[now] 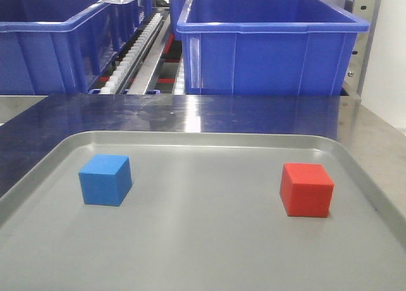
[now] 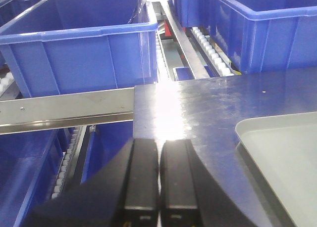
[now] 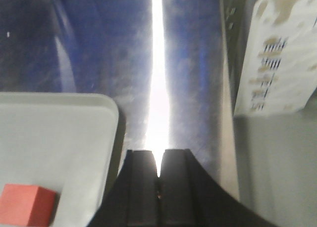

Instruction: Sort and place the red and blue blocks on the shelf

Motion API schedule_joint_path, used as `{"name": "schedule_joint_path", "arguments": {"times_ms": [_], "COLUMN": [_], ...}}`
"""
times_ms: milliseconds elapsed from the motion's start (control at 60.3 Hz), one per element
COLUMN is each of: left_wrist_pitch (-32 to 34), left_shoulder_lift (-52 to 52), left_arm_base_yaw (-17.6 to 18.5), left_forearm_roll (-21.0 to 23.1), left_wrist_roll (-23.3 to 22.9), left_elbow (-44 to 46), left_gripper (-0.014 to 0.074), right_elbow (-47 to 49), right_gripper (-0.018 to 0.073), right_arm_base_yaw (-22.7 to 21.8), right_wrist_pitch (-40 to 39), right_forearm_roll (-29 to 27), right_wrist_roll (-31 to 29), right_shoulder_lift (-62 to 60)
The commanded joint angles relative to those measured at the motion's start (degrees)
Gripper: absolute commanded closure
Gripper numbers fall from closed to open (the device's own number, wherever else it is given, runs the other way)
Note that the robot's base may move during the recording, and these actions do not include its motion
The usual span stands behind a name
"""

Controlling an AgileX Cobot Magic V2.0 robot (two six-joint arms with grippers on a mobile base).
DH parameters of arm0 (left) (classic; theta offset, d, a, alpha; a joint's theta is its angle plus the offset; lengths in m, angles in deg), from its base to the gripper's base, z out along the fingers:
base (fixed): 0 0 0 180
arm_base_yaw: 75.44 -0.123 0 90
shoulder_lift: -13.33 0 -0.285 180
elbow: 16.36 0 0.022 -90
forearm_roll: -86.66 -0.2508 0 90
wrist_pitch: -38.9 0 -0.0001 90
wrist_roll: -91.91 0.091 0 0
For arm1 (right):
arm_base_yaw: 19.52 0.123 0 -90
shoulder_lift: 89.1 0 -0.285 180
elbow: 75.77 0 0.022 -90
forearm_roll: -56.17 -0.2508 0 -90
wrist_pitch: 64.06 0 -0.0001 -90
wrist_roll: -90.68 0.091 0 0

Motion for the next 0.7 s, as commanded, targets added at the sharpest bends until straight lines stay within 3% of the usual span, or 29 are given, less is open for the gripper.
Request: {"name": "schedule_joint_path", "arguments": {"times_ms": [0,282,348,514,581,680], "left_wrist_pitch": [4.74,4.74,4.74,4.74,4.74,4.74], "left_shoulder_lift": [-0.97,-0.97,-0.97,-0.97,-0.97,-0.97], "left_arm_base_yaw": [-0.04,-0.04,-0.04,-0.04,-0.04,-0.04], "left_forearm_roll": [0.04,0.04,0.04,0.04,0.04,0.04], "left_wrist_roll": [0.05,0.05,0.05,0.05,0.05,0.05], "left_elbow": [-2.52,-2.52,-2.52,-2.52,-2.52,-2.52], "left_gripper": [0.0472,0.0472,0.0472,0.0472,0.0472,0.0472], "right_elbow": [4.59,5.57,5.57,5.57,5.57,5.57], "right_gripper": [0.0501,0.0485,0.0409,0.0049,-0.0013,-0.0012], "right_arm_base_yaw": [0.15,0.15,0.15,0.15,0.15,0.36], "right_wrist_pitch": [0.09,3.48,5.08,5.8,5.91,6.38], "right_forearm_roll": [-1.14,-1.2,-1.2,-1.2,-1.6,-2.55], "right_wrist_roll": [0.06,0.0,-0.16,-0.18,-0.18,-0.18], "right_shoulder_lift": [2.26,6.65,7.08,7.26,7.26,7.26]}}
